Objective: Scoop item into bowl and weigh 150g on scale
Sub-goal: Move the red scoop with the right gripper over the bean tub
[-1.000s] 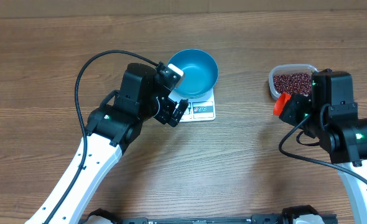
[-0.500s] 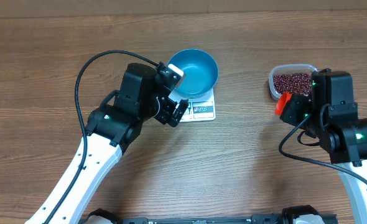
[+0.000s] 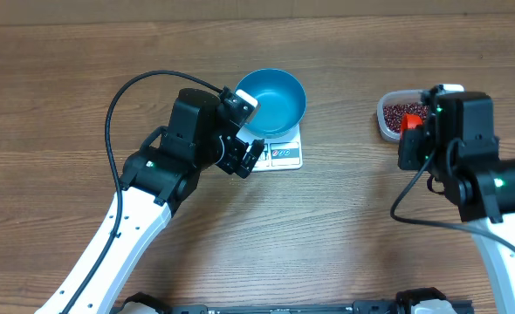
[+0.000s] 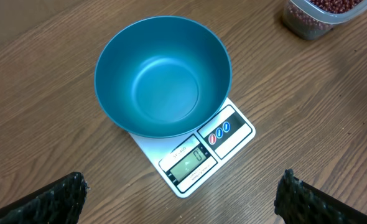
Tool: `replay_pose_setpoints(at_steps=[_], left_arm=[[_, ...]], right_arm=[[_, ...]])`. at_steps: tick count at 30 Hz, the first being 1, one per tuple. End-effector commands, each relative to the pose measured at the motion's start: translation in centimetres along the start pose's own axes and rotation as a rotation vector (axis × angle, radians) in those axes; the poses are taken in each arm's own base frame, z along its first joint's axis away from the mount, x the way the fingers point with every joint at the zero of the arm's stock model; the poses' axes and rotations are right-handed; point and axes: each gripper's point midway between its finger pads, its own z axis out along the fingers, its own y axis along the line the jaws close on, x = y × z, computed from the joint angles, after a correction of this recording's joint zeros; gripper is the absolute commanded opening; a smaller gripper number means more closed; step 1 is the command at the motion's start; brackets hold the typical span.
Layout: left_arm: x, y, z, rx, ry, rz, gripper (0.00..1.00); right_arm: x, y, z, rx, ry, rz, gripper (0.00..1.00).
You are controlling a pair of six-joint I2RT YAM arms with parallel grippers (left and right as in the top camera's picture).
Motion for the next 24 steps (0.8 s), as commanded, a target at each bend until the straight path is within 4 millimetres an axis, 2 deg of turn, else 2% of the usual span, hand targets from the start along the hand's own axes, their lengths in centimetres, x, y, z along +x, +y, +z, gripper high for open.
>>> replay_pose_setpoints(at_steps=[1,8,13,18,24], left_arm=[[-0.3,-0.2,-0.7,0.010,-0.020,0.020,1.00],[-0.3,-0.2,-0.7,0.010,-0.020,0.020,1.00],[-0.3,-0.2,-0.7,0.010,-0.020,0.020,0.99],[-0.3,-0.2,-0.7,0.010,-0.020,0.020,1.00],[-0.3,-0.2,-0.7,0.010,-0.020,0.020,1.00]], right_arm=[[-1.2,-1.1,1.3,0.046,0.003,-0.076,0.04],[-1.5,-5.1,5.2,0.063,0.060,0.054,0.04],[-2.0,-6.5,6.3,-0.092,0.036,0.074,0.04],[-2.0,-8.7,7.2,-0.159,0.019,0.102,0.04],[-2.6,-9.1,8.4,-0.185,-0.007,0.047,0.04]])
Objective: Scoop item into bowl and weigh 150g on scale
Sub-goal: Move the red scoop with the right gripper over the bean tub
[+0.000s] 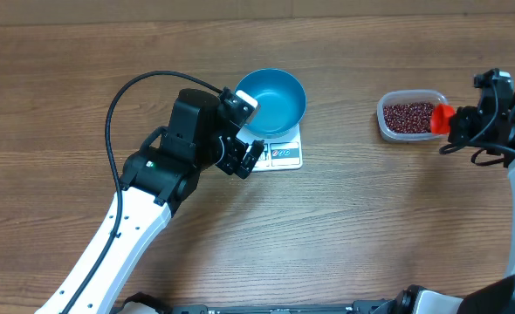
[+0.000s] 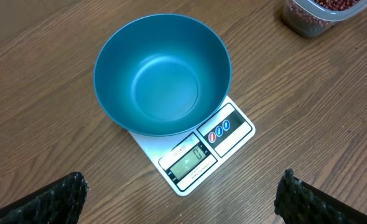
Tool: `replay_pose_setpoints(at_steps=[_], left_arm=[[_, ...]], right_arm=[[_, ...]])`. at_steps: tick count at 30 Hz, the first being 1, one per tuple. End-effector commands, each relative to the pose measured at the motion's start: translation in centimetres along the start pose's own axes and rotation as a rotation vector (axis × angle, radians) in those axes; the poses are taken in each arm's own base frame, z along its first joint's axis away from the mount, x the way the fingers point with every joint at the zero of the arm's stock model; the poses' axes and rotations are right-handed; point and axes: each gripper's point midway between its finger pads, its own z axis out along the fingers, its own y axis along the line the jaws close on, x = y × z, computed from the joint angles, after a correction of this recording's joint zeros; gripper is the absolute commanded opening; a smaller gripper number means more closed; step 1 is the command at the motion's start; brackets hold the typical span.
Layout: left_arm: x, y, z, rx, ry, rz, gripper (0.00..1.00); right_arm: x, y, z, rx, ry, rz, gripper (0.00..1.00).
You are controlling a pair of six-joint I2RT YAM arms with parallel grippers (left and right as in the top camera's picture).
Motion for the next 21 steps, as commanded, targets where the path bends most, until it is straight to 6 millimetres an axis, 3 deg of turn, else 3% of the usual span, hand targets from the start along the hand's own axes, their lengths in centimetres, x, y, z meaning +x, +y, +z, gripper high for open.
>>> replay_pose_setpoints(at_steps=[1,9,21], left_arm=[[-0.5,-0.2,-0.7,0.008,-0.025,0.020,1.00],[-0.5,-0.2,-0.7,0.008,-0.025,0.020,1.00],[-0.5,-0.2,-0.7,0.008,-0.025,0.020,1.00]], right_arm=[[-1.5,0.7,0.2,-0.054,-0.047,-0.076,0.04],[-2.1,-0.1,2.5,-0.053,-0.048,-0.104,0.04],[-1.2,-0.7,4.9,-0.055,0.002,-0.290,0.04]])
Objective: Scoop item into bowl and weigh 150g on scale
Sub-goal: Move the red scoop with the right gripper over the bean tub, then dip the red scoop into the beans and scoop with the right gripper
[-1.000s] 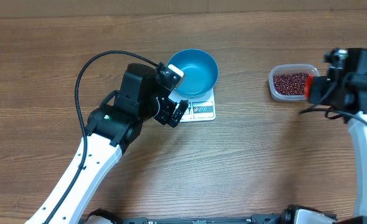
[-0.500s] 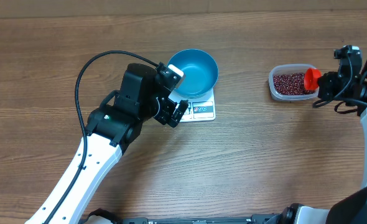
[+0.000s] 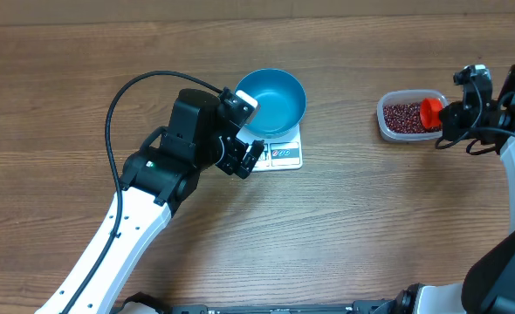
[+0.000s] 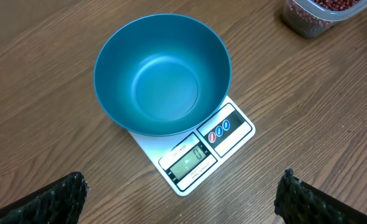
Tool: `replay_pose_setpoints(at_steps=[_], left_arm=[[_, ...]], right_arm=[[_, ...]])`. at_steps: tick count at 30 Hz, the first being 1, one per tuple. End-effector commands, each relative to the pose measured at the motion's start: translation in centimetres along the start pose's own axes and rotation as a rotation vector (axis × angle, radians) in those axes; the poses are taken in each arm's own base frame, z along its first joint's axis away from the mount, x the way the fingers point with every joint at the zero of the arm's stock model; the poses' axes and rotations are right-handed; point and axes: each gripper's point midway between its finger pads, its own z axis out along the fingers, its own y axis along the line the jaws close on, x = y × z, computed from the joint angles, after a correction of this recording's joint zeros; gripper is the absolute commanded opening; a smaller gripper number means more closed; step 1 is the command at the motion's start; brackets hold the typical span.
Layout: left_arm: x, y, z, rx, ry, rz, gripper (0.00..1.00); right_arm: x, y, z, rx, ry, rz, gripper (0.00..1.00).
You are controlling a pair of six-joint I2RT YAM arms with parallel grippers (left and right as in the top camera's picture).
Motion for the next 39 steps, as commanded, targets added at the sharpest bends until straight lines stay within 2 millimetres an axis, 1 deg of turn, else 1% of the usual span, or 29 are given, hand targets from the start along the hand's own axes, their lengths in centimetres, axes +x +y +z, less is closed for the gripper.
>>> replay_pose_setpoints(at_steps=[1,7,11,15,16,21,26,35,39], left_arm=[[-0.5,-0.2,-0.7,0.008,-0.025,0.020,1.00],[-0.5,-0.2,-0.7,0.008,-0.025,0.020,1.00],[-0.5,-0.2,-0.7,0.008,-0.025,0.020,0.99],[-0.5,-0.2,-0.7,0.008,-0.025,0.020,1.00],[-0.5,-0.2,-0.7,0.008,-0.025,0.020,1.00],[-0.4,-0.2,-0.7,0.009,-0.022,0.020,1.00],[-0.4,-0.2,-0.7,0.009,-0.022,0.020,1.00],[-0.4,-0.2,-0.7,0.009,-0.022,0.020,1.00],[-0.4,-0.2,-0.7,0.010,-0.021,0.020,1.00]], right_arm=[[-0.5,-0.5,0.3,0.012,-0.004,-0.072,0.04],[0.7,-0.6,2.2,-0.016,0.046,-0.079,0.04],[1.3,-0.3,3.1,-0.048,0.068,-0.061,0.04],[1.4,-0.3,3.2,-0.048,0.073,-0.008,0.04],[1.5,-0.2,3.2,-0.048,0.077,0.032,0.04],[1.9,0.1,3.3,-0.061,0.093,0.122,0.04],[2.4,1.3,3.5,-0.119,0.096,0.140,0.04],[2.8,1.6,3.5,-0.129,0.115,0.219,0.04],[3.1,1.6,3.9,-0.133,0.129,0.234,0.04]])
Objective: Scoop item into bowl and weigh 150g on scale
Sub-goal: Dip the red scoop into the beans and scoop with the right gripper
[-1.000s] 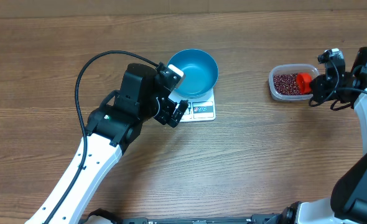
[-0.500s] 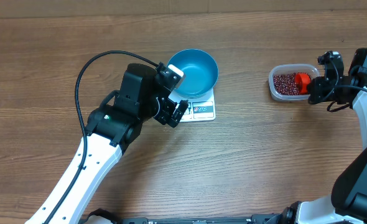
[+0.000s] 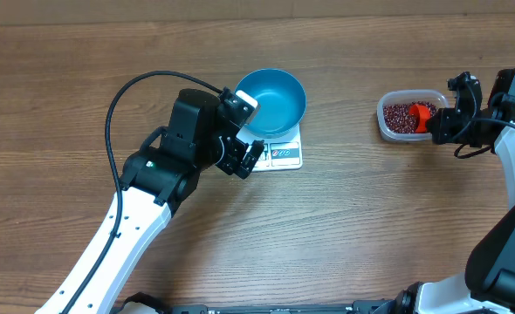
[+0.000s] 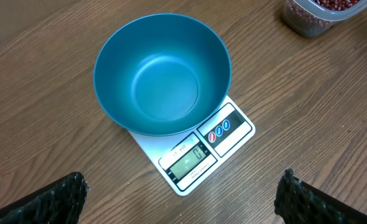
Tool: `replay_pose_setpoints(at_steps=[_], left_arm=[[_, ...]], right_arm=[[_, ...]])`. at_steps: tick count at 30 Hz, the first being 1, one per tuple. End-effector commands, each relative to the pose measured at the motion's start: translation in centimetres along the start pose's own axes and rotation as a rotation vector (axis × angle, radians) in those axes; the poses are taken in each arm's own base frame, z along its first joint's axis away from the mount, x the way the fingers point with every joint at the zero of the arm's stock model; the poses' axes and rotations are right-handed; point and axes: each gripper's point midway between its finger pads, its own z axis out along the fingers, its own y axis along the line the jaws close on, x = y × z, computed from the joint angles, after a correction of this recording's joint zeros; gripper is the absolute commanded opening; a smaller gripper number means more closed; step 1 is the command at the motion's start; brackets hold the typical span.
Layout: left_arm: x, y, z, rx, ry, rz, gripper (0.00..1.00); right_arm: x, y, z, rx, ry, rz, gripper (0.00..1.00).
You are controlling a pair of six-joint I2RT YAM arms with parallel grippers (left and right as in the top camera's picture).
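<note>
An empty blue bowl [image 4: 162, 74] stands on the white scale [image 4: 230, 127], whose display sits at the front. My left gripper [image 4: 180, 208] hovers just in front of the scale, open, its black fingers [image 4: 53, 199] wide apart with only table between them. At the right, a clear tub of red beans [image 3: 401, 118] rests on the table. My right gripper [image 3: 438, 124] reaches in from the tub's right side, shut on a red scoop [image 3: 422, 112] whose head lies over the beans inside the tub.
The left arm [image 3: 153, 174] and its black cable cross the table's left half. The right arm [image 3: 511, 131] comes in along the right edge. The tub [image 4: 314, 15] also shows at the top right of the left wrist view.
The right gripper and red scoop have shifted a little left, from the tub's right rim to over the beans inside it. The left arm, bowl and scale are unchanged.
At first the right arm stood above the tub's near right side with the scoop by it. Then it was out at the right edge, scoop clear of the tub. Later the scoop was at the right rim, and now inside. The left gripper stayed open by the scale.
</note>
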Motion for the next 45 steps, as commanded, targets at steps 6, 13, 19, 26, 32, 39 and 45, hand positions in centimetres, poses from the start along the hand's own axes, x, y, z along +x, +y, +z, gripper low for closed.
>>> replay_pose_setpoints(at_steps=[6,13,19,26,32,39,45], left_arm=[[-0.4,-0.2,-0.7,0.009,-0.021,0.020,1.00],[-0.4,-0.2,-0.7,0.009,-0.021,0.020,1.00],[-0.3,-0.2,-0.7,0.010,-0.018,0.019,0.99],[-0.3,-0.2,-0.7,0.010,-0.018,0.019,1.00],[-0.3,-0.2,-0.7,0.010,-0.018,0.020,1.00],[-0.3,-0.2,-0.7,0.010,-0.018,0.019,1.00],[-0.3,-0.2,-0.7,0.010,-0.018,0.020,1.00]], right_arm=[[1.7,0.3,2.4,-0.063,0.073,0.082,0.04],[1.9,1.3,2.7,-0.131,0.079,0.101,0.04],[2.0,1.4,2.7,-0.130,0.086,0.162,0.04],[1.9,1.5,2.7,-0.135,0.088,0.204,0.04],[1.8,2.2,2.8,-0.182,0.082,0.209,0.04],[1.8,2.6,2.9,-0.215,0.086,0.219,0.04],[1.7,3.0,2.9,-0.235,0.081,0.221,0.04]])
